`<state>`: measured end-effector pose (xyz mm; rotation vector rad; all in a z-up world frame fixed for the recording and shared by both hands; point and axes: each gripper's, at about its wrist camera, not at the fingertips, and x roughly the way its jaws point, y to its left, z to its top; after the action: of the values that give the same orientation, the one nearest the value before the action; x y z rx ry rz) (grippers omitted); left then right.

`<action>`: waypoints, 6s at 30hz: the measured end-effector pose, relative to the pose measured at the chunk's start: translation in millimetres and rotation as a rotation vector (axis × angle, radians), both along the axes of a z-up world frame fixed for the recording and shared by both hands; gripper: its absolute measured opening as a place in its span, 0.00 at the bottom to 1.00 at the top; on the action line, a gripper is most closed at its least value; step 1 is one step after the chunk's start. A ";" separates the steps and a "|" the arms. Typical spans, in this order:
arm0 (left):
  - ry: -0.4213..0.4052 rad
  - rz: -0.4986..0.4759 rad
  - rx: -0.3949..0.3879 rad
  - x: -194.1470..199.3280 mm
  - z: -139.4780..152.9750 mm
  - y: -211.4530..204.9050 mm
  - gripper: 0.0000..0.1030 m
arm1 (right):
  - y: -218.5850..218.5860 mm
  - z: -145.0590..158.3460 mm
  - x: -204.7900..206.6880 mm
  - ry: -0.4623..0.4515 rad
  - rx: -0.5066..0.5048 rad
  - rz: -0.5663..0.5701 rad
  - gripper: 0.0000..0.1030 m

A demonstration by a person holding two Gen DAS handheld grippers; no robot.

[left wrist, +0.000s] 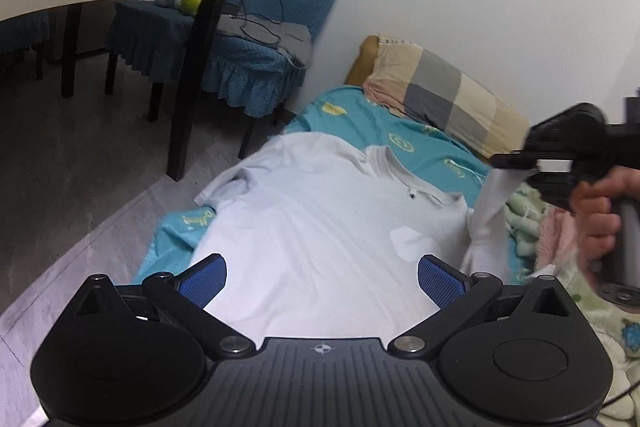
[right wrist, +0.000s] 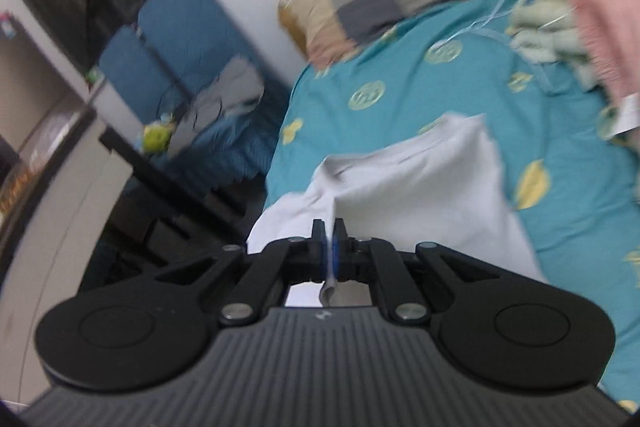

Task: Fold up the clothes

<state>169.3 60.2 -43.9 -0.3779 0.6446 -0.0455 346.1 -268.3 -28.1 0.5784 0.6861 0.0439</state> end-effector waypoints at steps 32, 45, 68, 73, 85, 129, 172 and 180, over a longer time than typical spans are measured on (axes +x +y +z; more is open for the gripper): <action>-0.041 -0.245 0.195 -30.3 -21.5 -61.0 1.00 | 14.1 -16.8 -232.3 -0.075 -0.168 0.053 0.44; 0.128 -0.291 -0.110 5.7 -56.4 -100.6 0.91 | -53.7 -26.9 -271.3 -0.165 -0.013 -0.144 0.78; 0.149 -0.123 0.001 176.9 -99.6 -172.1 0.04 | -117.1 -71.2 -235.2 -0.114 0.101 -0.282 0.78; 0.171 -0.194 0.075 177.7 -107.1 -175.0 0.16 | -109.8 -73.7 -229.0 -0.101 0.069 -0.247 0.78; 0.120 -0.318 0.165 7.3 -30.7 -133.7 0.56 | -85.3 -58.0 -240.1 -0.126 -0.029 -0.126 0.78; 0.397 -0.740 -0.128 -100.0 -76.6 -194.8 0.05 | -116.2 -42.0 -371.4 -0.171 0.063 -0.323 0.78; 0.250 -0.374 -0.182 -74.1 -22.9 -27.9 0.44 | 166.2 -84.4 -371.3 0.159 -0.747 0.799 0.09; 0.232 -0.376 -0.161 -50.0 -25.3 -37.7 0.56 | 122.2 -33.1 -371.9 0.106 -0.519 0.818 0.68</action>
<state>119.3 22.5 -69.2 -0.4162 0.9388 -0.4191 -25.8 -146.1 -61.3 -0.2258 0.9601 0.5834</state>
